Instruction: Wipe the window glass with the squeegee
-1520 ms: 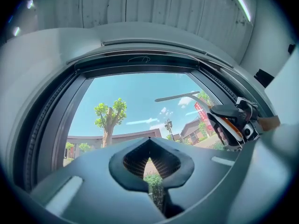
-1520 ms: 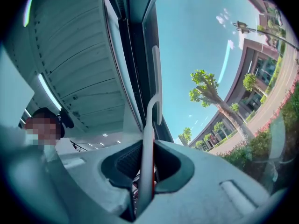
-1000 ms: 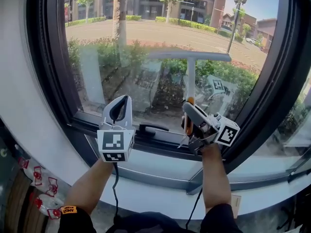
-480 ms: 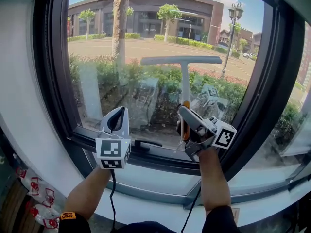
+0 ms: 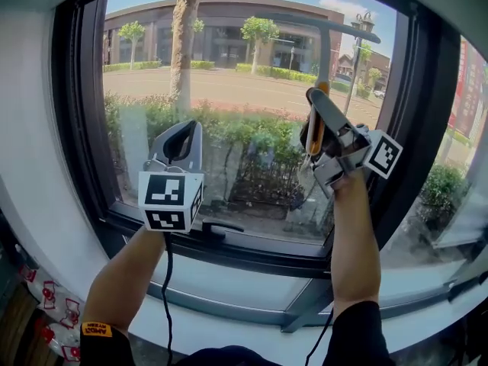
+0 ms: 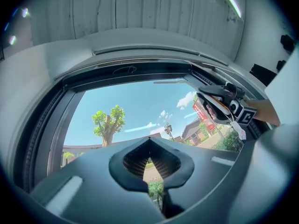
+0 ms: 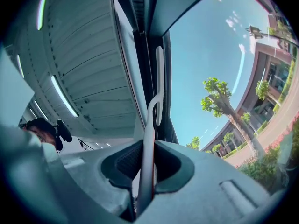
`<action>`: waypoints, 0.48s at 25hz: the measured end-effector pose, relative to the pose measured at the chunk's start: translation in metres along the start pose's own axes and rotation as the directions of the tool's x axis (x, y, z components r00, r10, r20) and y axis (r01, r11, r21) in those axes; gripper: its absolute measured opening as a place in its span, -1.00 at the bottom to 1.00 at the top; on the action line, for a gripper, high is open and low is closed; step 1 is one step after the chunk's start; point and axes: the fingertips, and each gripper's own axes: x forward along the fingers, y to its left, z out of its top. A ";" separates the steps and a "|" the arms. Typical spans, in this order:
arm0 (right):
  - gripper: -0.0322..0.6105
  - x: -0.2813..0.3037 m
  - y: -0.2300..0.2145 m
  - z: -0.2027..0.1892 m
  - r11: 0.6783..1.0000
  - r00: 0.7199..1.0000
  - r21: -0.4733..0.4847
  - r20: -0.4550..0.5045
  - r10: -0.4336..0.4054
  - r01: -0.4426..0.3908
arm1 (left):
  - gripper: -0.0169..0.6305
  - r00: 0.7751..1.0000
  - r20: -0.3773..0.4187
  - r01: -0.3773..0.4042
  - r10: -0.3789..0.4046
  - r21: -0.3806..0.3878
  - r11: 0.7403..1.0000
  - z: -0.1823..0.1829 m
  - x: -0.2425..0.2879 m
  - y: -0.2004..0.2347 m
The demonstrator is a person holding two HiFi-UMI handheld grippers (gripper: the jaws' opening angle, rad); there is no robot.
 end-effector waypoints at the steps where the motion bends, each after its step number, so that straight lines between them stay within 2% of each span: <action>1: -0.76 0.004 0.002 0.010 1.000 1.000 -0.011 0.006 0.001 -0.001 | -0.89 1.000 0.014 0.006 -0.006 0.004 1.000 0.010 0.003 -0.002; 5: -0.76 0.017 -0.001 0.029 0.999 1.000 -0.033 0.018 -0.009 0.010 | -0.89 0.997 0.068 0.025 -0.027 0.043 0.999 0.039 0.004 -0.014; 12: -0.76 0.016 -0.010 0.037 0.999 0.996 -0.029 0.078 -0.036 0.038 | -0.89 0.993 0.110 0.032 -0.039 0.067 0.997 0.048 -0.015 -0.024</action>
